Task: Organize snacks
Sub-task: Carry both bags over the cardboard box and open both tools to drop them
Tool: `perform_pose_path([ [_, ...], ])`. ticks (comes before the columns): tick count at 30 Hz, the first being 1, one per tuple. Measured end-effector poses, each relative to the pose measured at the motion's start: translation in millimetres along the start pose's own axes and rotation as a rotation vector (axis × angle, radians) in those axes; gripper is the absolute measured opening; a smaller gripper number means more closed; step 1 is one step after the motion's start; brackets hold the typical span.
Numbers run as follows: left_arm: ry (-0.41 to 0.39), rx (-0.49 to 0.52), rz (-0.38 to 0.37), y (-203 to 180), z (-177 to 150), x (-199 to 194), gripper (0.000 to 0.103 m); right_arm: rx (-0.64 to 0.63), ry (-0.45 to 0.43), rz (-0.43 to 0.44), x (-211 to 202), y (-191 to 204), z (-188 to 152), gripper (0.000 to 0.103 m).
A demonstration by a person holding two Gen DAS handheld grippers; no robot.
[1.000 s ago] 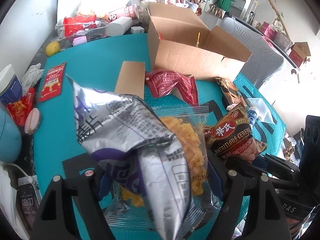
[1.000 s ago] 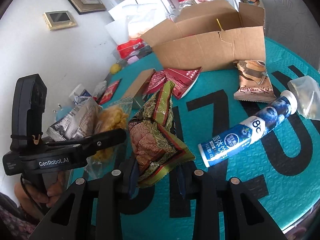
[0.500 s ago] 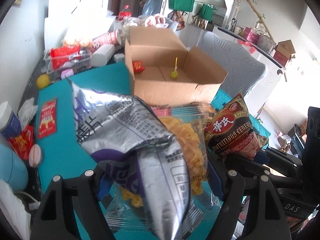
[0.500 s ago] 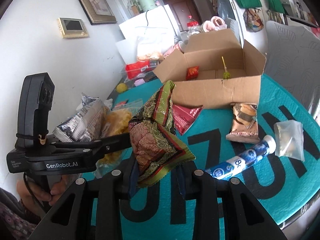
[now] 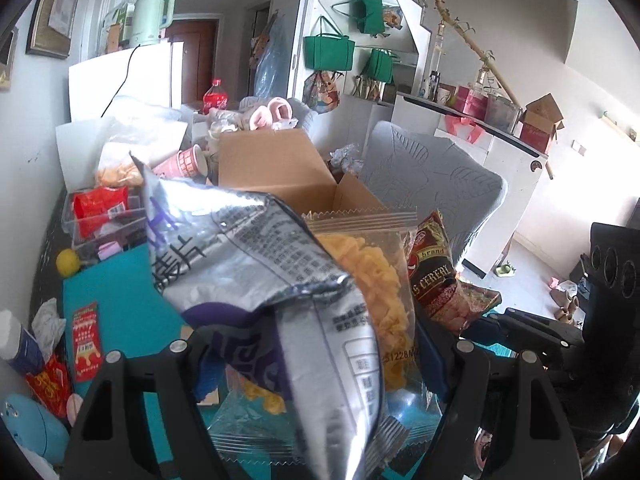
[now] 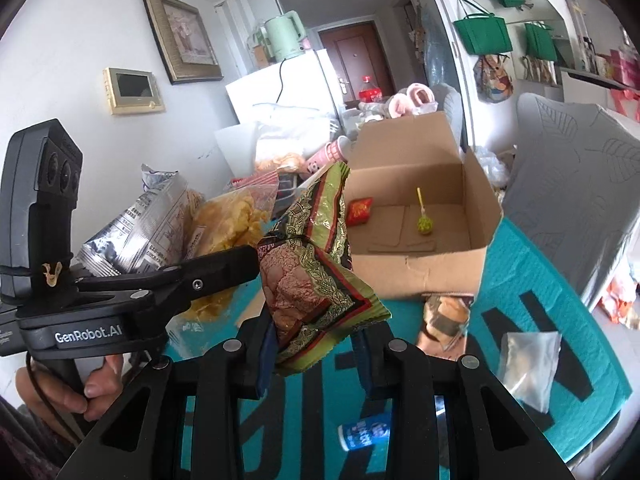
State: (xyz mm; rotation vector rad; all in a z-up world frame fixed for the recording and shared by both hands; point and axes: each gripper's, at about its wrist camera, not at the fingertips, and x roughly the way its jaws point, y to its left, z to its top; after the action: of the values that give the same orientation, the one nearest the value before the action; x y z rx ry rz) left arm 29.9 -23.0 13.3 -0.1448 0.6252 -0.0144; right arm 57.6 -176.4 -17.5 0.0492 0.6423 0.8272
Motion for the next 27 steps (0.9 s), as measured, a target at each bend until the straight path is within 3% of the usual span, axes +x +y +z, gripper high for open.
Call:
perform_pose_path([
  [14,-0.096,0.022,0.003,5,86,65,0.078,-0.036,-0.066,-0.099,26,-37,68,0.033],
  [22,-0.142,0.032,0.098,13,122,114,0.078,-0.077,-0.071,-0.172,66,-55,106,0.033],
  [25,-0.163,0.059,0.184,15,125,133,0.078,-0.075,-0.065,-0.203,84,-65,115,0.033],
  [27,-0.136,0.059,0.179,18,126,149,0.078,-0.083,-0.063,-0.233,95,-71,119,0.033],
])
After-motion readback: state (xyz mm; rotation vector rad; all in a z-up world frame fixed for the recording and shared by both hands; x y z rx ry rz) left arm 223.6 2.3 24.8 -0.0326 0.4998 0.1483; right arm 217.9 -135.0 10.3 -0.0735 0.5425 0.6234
